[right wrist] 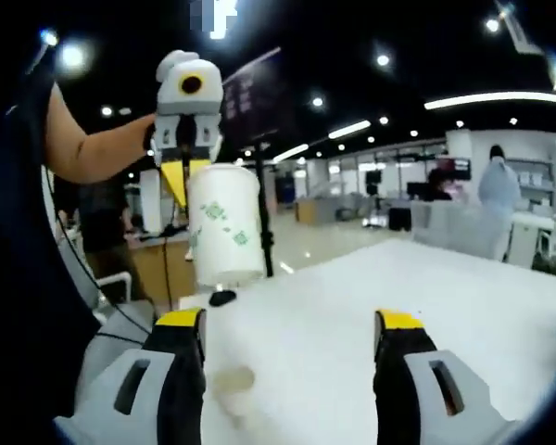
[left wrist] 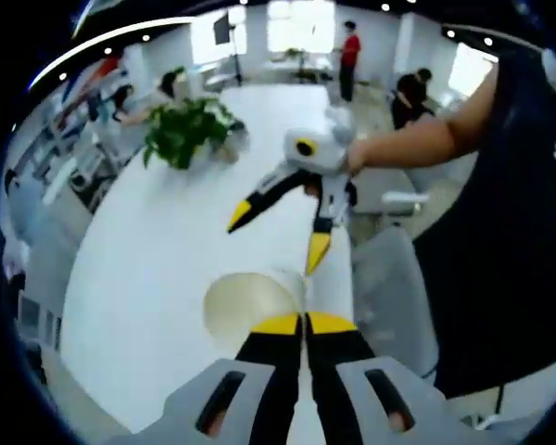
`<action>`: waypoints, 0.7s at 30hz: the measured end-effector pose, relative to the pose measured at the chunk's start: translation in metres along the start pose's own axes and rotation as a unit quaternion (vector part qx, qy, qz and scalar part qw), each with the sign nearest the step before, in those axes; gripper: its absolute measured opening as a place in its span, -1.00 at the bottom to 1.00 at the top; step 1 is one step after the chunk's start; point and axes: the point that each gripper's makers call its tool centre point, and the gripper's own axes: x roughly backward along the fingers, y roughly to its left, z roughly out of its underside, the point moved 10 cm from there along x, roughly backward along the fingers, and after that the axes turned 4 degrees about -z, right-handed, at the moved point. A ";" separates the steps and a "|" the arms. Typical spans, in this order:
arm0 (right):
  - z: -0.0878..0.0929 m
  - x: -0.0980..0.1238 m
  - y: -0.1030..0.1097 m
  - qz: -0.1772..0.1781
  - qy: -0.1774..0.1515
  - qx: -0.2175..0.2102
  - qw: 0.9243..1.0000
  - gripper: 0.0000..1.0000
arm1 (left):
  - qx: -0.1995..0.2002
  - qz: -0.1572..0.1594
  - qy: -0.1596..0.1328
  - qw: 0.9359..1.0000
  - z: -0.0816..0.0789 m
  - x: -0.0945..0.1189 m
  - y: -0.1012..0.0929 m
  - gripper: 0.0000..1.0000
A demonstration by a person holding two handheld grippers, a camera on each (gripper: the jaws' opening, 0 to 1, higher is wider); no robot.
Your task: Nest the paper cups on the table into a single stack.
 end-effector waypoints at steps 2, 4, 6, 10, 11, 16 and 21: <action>0.009 0.006 -0.004 0.019 0.018 0.006 1.000 0.65 | -0.008 0.000 0.034 0.999 -0.003 -0.002 0.001 -1.00; 0.017 0.012 -0.006 0.028 0.032 0.010 0.999 0.72 | -0.018 -0.009 0.070 0.997 -0.005 -0.005 0.003 -1.00; 0.023 0.017 -0.006 0.034 0.042 0.011 0.998 0.81 | -0.028 -0.013 0.109 0.994 -0.007 -0.009 0.003 -1.00; 0.033 0.025 -0.003 0.044 0.068 0.017 0.997 1.00 | -0.046 -0.022 0.169 0.984 -0.011 -0.020 0.004 -1.00; 0.034 0.026 -0.003 0.045 0.073 0.018 0.996 1.00 | -0.053 -0.024 0.179 0.982 -0.012 -0.021 0.004 -1.00; 0.043 0.036 0.005 0.055 0.089 0.022 0.994 1.00 | -0.065 -0.019 0.208 0.976 -0.021 -0.029 -0.001 -1.00; 0.053 0.041 0.015 0.055 0.093 0.009 0.994 1.00 | -0.071 -0.012 0.222 0.972 -0.027 -0.037 -0.008 -1.00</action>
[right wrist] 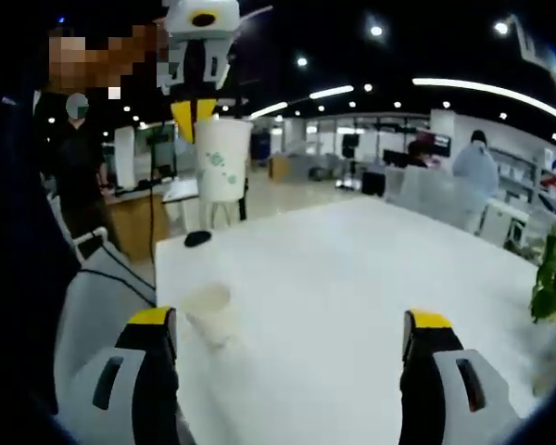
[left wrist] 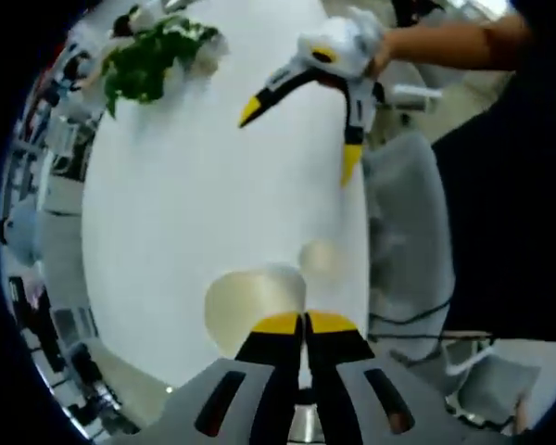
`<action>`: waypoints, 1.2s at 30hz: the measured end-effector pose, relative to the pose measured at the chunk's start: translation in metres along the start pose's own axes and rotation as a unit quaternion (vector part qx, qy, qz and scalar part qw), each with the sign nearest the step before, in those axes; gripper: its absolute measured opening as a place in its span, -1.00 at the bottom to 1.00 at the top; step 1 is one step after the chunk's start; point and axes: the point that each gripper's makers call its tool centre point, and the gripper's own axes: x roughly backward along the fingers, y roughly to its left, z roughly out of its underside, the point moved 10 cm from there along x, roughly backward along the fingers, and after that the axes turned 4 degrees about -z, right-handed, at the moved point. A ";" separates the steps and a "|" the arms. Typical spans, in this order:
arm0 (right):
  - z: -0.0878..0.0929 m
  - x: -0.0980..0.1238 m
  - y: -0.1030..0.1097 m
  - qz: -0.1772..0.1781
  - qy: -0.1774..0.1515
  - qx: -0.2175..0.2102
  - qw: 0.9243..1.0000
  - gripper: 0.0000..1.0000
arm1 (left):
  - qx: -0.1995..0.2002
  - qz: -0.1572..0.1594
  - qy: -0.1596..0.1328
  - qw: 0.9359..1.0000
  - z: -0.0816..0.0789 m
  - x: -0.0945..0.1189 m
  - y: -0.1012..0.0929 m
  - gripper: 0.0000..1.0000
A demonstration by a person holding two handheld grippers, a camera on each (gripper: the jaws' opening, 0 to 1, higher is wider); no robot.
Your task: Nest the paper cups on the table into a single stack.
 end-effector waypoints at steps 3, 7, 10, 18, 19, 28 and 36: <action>0.002 0.001 0.001 0.002 -0.003 -0.008 1.000 1.00 | 0.005 0.000 -0.006 1.000 -0.005 0.000 -0.002 -1.00; 0.003 0.004 0.001 0.004 -0.017 -0.023 1.000 1.00 | 0.005 0.003 -0.010 1.000 -0.006 -0.005 -0.004 -1.00; 0.003 0.005 0.001 0.006 -0.018 -0.023 1.000 1.00 | 0.008 0.007 -0.009 1.000 -0.005 -0.009 -0.005 -1.00; 0.008 0.005 0.002 0.008 -0.014 -0.028 0.999 1.00 | 0.020 0.020 -0.014 1.000 -0.001 -0.025 -0.015 -1.00; 0.008 0.005 0.002 0.007 -0.014 -0.028 0.999 1.00 | 0.020 0.020 -0.014 1.000 -0.001 -0.026 -0.016 -1.00; 0.010 0.001 0.006 0.003 -0.007 -0.027 1.000 1.00 | 0.029 0.033 -0.016 0.999 -0.001 -0.043 -0.023 -1.00; 0.012 0.003 0.006 0.005 -0.009 -0.033 0.999 1.00 | 0.035 0.037 -0.016 0.999 -0.001 -0.062 -0.029 -1.00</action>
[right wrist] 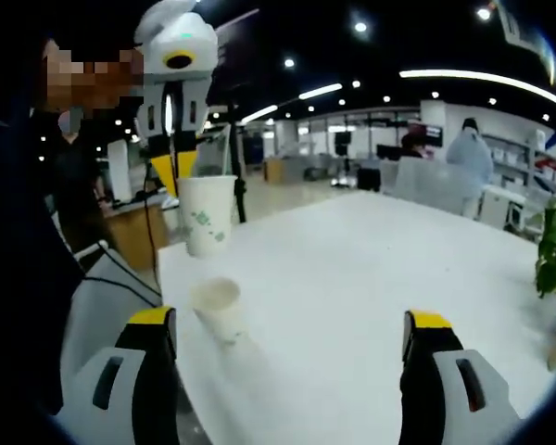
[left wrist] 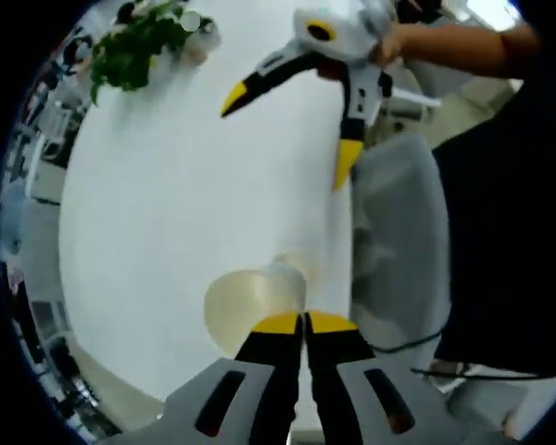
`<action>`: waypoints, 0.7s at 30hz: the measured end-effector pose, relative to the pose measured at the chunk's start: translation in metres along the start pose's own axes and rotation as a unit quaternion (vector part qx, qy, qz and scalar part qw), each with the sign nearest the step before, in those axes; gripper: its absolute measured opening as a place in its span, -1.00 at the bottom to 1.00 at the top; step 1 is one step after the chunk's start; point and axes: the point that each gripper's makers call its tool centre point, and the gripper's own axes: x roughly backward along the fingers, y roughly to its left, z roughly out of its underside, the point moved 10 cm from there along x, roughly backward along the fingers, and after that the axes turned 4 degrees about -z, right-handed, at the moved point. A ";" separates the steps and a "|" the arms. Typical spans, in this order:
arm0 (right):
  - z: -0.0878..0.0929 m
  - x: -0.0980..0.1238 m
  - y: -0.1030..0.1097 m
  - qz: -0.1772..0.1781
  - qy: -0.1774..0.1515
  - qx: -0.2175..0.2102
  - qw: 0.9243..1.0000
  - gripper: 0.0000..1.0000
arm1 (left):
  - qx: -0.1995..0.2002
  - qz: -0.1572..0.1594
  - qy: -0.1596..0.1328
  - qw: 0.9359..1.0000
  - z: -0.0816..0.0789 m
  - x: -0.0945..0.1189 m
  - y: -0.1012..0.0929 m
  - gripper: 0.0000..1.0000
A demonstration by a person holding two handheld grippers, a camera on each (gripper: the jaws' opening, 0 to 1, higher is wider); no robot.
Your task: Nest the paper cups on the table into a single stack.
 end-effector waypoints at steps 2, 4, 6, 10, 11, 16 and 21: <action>0.001 0.001 0.000 0.001 0.000 -0.002 1.000 1.00 | -0.001 -0.013 0.002 1.000 0.001 -0.006 0.001 -1.00; 0.001 0.001 -0.001 0.002 0.000 -0.004 1.000 1.00 | -0.001 -0.015 0.001 1.000 0.002 -0.010 0.000 -1.00; 0.003 0.001 -0.001 0.005 0.003 -0.003 1.000 1.00 | 0.003 -0.012 -0.002 1.000 0.002 -0.013 -0.001 -1.00; 0.003 0.002 -0.001 0.005 0.001 -0.005 1.000 1.00 | 0.000 -0.014 0.003 1.000 0.003 -0.018 -0.003 -1.00; 0.004 0.001 -0.001 0.004 0.002 -0.005 1.000 1.00 | 0.002 -0.010 0.005 1.000 0.003 -0.020 -0.004 -1.00; 0.004 0.001 0.000 0.004 0.001 -0.007 1.000 1.00 | 0.008 -0.002 0.009 1.000 0.005 -0.031 -0.006 -1.00; 0.006 -0.001 0.000 0.003 0.001 -0.009 1.000 1.00 | 0.021 0.005 0.008 1.000 0.006 -0.040 -0.008 -1.00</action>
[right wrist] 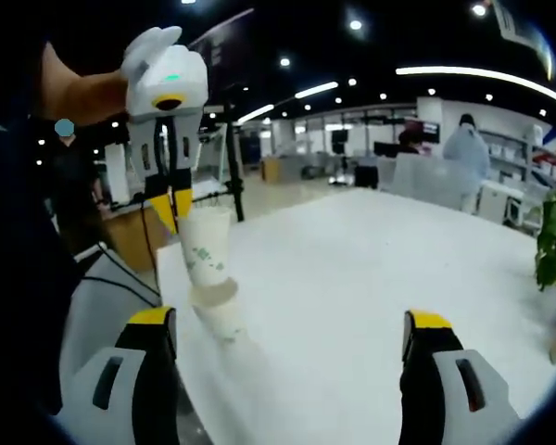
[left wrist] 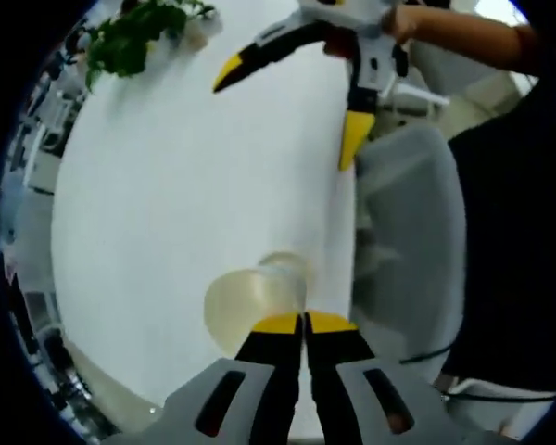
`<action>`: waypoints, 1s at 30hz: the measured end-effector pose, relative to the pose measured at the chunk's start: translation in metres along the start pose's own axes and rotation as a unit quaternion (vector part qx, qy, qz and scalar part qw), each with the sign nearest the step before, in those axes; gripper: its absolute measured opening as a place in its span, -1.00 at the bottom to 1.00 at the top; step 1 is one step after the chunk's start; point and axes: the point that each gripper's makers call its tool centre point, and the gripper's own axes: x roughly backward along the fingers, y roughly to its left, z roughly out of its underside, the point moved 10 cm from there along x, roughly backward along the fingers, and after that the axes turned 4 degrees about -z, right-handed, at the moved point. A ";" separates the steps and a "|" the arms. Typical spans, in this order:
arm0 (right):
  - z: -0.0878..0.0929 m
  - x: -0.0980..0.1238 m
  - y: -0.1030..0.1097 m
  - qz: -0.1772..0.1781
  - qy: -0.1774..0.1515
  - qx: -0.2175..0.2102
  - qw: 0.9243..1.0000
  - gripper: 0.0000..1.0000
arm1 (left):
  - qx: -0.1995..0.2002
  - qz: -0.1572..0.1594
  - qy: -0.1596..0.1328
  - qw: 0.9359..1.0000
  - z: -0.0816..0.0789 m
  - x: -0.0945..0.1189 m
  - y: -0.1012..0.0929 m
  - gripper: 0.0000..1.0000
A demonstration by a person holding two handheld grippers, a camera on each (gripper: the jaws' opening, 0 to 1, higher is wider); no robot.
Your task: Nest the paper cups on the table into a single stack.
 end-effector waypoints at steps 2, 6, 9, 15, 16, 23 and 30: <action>0.001 -0.001 0.000 -0.001 0.002 -0.001 1.000 0.99 | 0.006 0.003 0.000 1.000 0.000 -0.005 0.000 -1.00; 0.001 -0.002 -0.001 -0.002 0.002 -0.003 1.000 0.98 | 0.013 0.008 -0.001 1.000 0.002 -0.013 0.001 -1.00; 0.001 -0.003 -0.001 -0.003 0.002 -0.003 1.000 0.98 | 0.016 0.010 -0.003 1.000 0.003 -0.017 0.001 -1.00; 0.002 -0.003 -0.003 -0.004 0.005 -0.007 1.000 0.96 | 0.013 0.014 -0.005 1.000 0.004 -0.030 0.002 -1.00; 0.002 -0.003 -0.003 -0.004 0.006 -0.007 1.000 0.96 | 0.013 0.013 -0.005 1.000 0.005 -0.034 0.003 -1.00; 0.004 -0.003 -0.005 -0.002 0.007 -0.011 1.000 0.95 | 0.021 0.021 -0.009 1.000 0.005 -0.048 0.003 -1.00; 0.006 -0.006 -0.002 -0.004 0.009 -0.015 1.000 0.94 | 0.022 0.022 -0.016 0.999 0.005 -0.058 0.003 -1.00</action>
